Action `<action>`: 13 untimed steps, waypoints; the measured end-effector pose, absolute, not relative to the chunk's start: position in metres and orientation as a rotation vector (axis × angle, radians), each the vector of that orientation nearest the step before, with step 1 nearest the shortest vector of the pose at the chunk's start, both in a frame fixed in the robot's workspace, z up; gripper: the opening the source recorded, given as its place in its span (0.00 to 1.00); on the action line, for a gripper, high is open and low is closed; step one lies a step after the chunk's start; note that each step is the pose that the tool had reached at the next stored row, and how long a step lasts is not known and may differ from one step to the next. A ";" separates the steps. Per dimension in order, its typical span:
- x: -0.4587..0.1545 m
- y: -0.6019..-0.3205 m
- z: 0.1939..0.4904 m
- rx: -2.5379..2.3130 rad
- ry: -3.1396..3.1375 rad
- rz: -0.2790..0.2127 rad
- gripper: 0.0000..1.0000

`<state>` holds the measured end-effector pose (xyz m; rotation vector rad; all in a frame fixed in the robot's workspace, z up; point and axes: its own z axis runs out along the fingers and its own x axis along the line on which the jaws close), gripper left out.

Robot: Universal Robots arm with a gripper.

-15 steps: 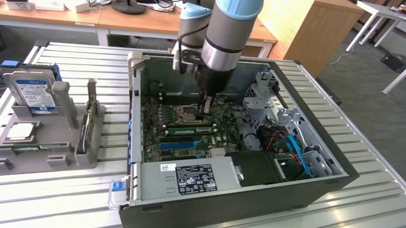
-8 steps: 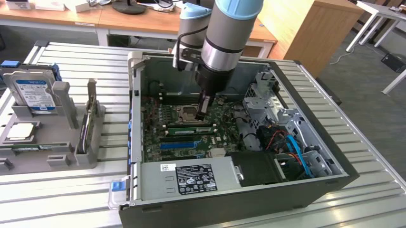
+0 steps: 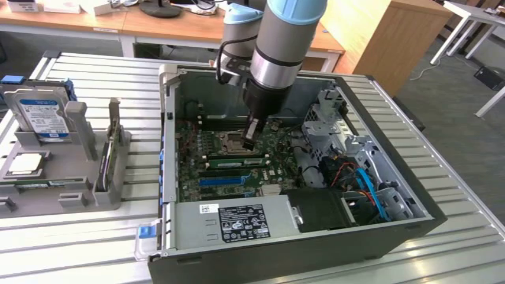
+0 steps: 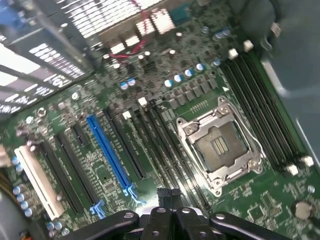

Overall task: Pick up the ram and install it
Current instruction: 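Press down the ram until it locks into place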

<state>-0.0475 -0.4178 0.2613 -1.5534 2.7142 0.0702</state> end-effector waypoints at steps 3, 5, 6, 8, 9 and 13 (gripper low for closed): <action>-0.047 -0.418 0.261 -1.479 2.754 0.070 0.11; -0.047 -0.418 0.261 -1.427 2.780 0.069 0.11; -0.047 -0.418 0.261 -1.402 2.793 0.069 0.11; -0.047 -0.418 0.261 -1.351 2.817 0.068 0.11; -0.047 -0.418 0.261 -1.326 2.828 0.068 0.11; -0.047 -0.418 0.261 -1.221 2.873 0.067 0.11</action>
